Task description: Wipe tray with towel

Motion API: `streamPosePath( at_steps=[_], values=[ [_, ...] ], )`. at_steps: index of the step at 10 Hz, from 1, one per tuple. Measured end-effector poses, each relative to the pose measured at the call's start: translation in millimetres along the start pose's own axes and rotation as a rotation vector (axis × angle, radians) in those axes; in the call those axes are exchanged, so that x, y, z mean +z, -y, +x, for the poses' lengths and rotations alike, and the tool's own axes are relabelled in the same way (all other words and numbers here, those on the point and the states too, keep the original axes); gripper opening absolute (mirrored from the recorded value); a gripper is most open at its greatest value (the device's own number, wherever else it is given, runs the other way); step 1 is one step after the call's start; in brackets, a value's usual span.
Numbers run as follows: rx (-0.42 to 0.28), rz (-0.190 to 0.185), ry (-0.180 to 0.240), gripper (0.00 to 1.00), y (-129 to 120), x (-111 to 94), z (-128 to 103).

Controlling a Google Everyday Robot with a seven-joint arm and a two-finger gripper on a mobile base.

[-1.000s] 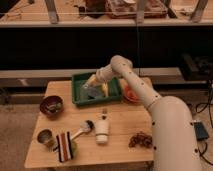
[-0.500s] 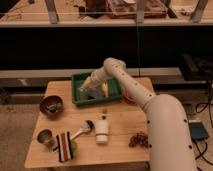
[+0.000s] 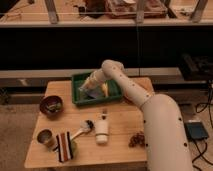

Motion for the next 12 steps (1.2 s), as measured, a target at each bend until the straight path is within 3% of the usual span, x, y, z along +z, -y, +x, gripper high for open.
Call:
streamPosePath(
  at_steps=[3, 7, 10, 12],
  values=[
    [0.020, -0.028, 0.000, 0.00, -14, 3, 7],
    [0.024, -0.077, -0.025, 0.00, -40, -12, 47],
    [0.007, -0.079, -0.005, 0.00, -31, 4, 56],
    [-0.017, -0.065, 0.012, 0.00, -11, 21, 54]
  ],
)
